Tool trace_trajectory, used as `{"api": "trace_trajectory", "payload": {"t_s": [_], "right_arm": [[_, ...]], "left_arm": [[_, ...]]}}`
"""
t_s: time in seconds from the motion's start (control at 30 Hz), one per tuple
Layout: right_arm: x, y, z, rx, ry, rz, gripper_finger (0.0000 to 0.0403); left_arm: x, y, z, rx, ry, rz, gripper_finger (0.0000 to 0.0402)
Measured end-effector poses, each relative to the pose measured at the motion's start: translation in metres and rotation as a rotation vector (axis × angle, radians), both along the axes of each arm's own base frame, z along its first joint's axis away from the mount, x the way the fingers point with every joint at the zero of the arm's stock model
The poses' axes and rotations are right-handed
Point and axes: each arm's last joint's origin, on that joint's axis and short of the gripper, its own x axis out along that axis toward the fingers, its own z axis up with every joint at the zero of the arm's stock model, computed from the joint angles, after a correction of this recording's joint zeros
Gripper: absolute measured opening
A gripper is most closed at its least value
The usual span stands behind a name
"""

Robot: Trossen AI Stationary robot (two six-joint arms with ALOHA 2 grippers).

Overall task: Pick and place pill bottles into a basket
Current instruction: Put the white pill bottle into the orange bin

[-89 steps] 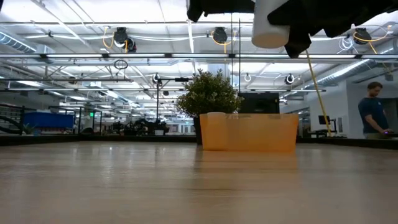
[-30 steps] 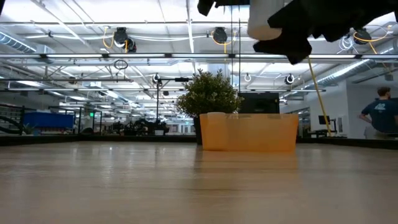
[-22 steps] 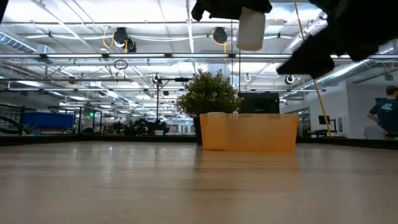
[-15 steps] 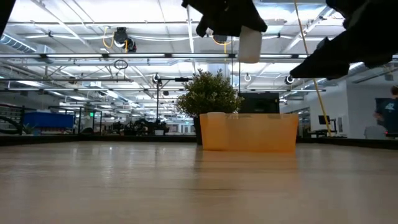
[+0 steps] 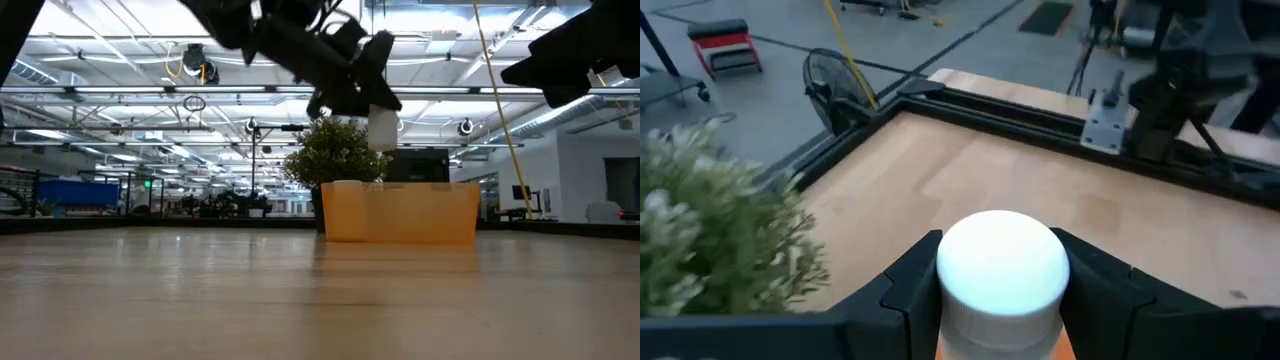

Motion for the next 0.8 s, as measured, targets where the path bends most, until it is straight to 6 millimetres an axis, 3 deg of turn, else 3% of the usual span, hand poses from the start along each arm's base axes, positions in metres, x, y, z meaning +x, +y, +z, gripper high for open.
{"api": "trace_trajectory", "payload": {"t_s": [0.17,0.33,0.8], "right_arm": [[-0.008,-0.005,-0.004,0.006,0.0,0.006,0.0179],[-0.012,-0.009,-0.009,0.016,0.004,-0.001,0.0173],[-0.014,-0.016,-0.015,-0.007,-0.02,-0.104,0.0171]], "left_arm": [[-0.013,0.01,-0.023,-0.018,-0.094,-0.006,0.0174],[-0.022,0.008,-0.042,-0.013,-0.052,-0.042,0.0164],[-0.016,0.022,-0.072,-0.034,-0.014,-0.073,0.0164]]}}
